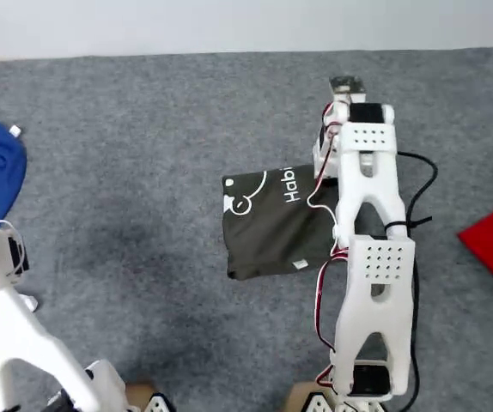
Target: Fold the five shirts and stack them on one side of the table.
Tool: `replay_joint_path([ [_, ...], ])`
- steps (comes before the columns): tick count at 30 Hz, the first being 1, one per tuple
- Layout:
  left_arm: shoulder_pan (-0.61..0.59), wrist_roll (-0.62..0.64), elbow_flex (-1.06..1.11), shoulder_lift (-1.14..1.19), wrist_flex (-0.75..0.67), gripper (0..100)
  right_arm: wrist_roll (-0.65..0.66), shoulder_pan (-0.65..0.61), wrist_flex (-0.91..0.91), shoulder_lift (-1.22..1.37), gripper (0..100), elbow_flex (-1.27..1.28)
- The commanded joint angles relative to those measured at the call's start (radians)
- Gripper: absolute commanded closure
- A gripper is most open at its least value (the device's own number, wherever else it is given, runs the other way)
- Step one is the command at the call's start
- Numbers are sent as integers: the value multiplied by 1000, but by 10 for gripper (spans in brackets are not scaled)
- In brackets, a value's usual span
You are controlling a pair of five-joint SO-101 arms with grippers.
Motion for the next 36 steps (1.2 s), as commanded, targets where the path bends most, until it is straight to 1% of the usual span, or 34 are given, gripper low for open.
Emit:
replay_joint_path([
  [1, 5, -3, 10, -58, 12, 896, -28, 10, 87, -71, 989, -140],
  [3, 5, -3, 16, -80, 12, 896, -63, 8, 177, -91, 989, -204],
  [6, 5, -3, 16, -103, 12, 896, -91, 19, 193, -136, 990, -172],
  [9, 5, -3, 16, -104, 12, 896, -66, 25, 191, -232, 990, -17],
  [13, 5, -5, 16, -104, 12, 896, -66, 13, 188, -414, 990, 255],
  [17, 8, -5, 16, -104, 12, 896, -68, 12, 166, -542, 990, 454],
  [24, 11, -6, 16, -101, 5, 896, -63, 21, 87, -515, 990, 664],
  [30, 11, -6, 15, -101, 5, 896, -61, 117, -85, -421, 989, 802],
  [33, 11, -6, 15, -101, 5, 896, -60, 117, -73, -426, 989, 801],
  [36, 11, -8, 15, -101, 3, 896, -60, 79, -44, -496, 989, 802],
])
